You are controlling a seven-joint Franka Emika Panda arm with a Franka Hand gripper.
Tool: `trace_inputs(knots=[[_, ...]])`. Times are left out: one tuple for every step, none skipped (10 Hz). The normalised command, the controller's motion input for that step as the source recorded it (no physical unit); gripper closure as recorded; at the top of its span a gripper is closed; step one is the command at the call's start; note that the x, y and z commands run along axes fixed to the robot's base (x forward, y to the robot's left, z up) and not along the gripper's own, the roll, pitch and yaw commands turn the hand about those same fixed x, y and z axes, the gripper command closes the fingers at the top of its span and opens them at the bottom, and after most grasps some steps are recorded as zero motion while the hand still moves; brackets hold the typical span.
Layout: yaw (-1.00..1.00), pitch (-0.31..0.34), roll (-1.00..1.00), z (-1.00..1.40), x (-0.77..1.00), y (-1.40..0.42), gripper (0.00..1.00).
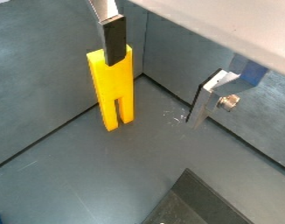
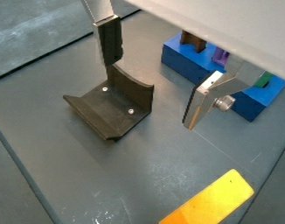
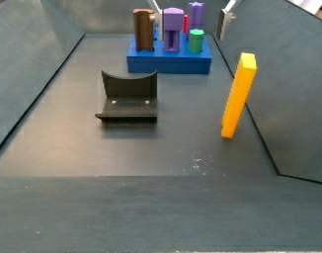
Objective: Pick up the double-square object. Move up. Move to above the board. Insert the double-square object.
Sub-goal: Pick up the double-square object.
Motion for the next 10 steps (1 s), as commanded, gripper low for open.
trace_inputs(knots=[[-0.06, -0.069, 0.0, -0.14, -0.74, 0.05, 0.0], [0.0, -0.11, 0.0, -0.13, -1.0, 0.19, 0.0], [0.0, -0.116, 0.02, -0.09, -1.0, 0.18, 0.0], [-0.01, -0.124, 0.01, 0.0, -1.0, 0.14, 0.0], [-0.04, -0.123, 0.01, 0.0, -1.0, 0.15, 0.0], [-0.05, -0.121, 0.0, 0.0, -1.0, 0.15, 0.0], [-0.07, -0.116, 0.0, 0.0, -1.0, 0.16, 0.0], [-0.19, -0.077, 0.0, -0.18, -0.85, 0.08, 0.0], [-0.39, -0.13, -0.1, -0.39, -0.32, 0.12, 0.0], [-0.46, -0.139, -0.06, -0.59, -0.31, 0.08, 0.0]])
